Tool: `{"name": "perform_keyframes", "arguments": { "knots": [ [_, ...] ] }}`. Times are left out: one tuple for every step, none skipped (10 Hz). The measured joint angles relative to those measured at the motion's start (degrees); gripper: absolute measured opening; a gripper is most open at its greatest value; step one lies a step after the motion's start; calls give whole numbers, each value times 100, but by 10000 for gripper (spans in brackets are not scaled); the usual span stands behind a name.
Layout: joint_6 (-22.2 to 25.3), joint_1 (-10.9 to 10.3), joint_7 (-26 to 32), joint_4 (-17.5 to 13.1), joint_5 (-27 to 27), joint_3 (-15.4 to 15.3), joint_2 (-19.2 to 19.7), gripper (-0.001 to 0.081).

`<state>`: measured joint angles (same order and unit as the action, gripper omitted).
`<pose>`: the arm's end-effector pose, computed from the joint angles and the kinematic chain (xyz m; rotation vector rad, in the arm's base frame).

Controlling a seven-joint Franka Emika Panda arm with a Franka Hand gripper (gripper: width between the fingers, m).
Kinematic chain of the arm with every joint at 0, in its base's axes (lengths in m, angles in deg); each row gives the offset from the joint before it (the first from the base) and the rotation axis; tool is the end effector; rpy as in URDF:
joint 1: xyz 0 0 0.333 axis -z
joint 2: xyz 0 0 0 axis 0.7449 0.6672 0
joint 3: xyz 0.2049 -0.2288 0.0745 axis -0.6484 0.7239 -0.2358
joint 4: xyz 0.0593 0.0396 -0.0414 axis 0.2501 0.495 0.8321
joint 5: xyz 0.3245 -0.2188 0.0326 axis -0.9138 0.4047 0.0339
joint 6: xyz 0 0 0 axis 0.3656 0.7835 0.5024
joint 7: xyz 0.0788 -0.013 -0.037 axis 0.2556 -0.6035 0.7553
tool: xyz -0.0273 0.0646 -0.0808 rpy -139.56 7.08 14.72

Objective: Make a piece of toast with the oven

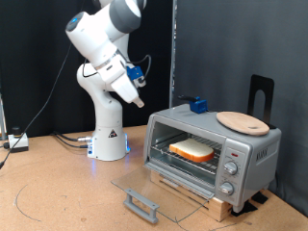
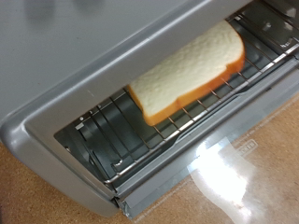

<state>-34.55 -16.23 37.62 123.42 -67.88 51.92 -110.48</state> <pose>0.3227 -0.0818 0.4184 -2.3880 -0.5625 -0.2893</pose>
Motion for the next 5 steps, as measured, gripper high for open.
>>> {"name": "perform_keyframes", "arguments": {
  "knots": [
    [98,50,2,-126,0,100,217,809],
    [76,48,11,-116,0,80,208,809],
    [44,48,13,-106,0,56,203,809],
    [-4,48,14,-98,-10,35,202,809],
    [-20,48,25,-95,-25,31,202,809]
  ]
}}
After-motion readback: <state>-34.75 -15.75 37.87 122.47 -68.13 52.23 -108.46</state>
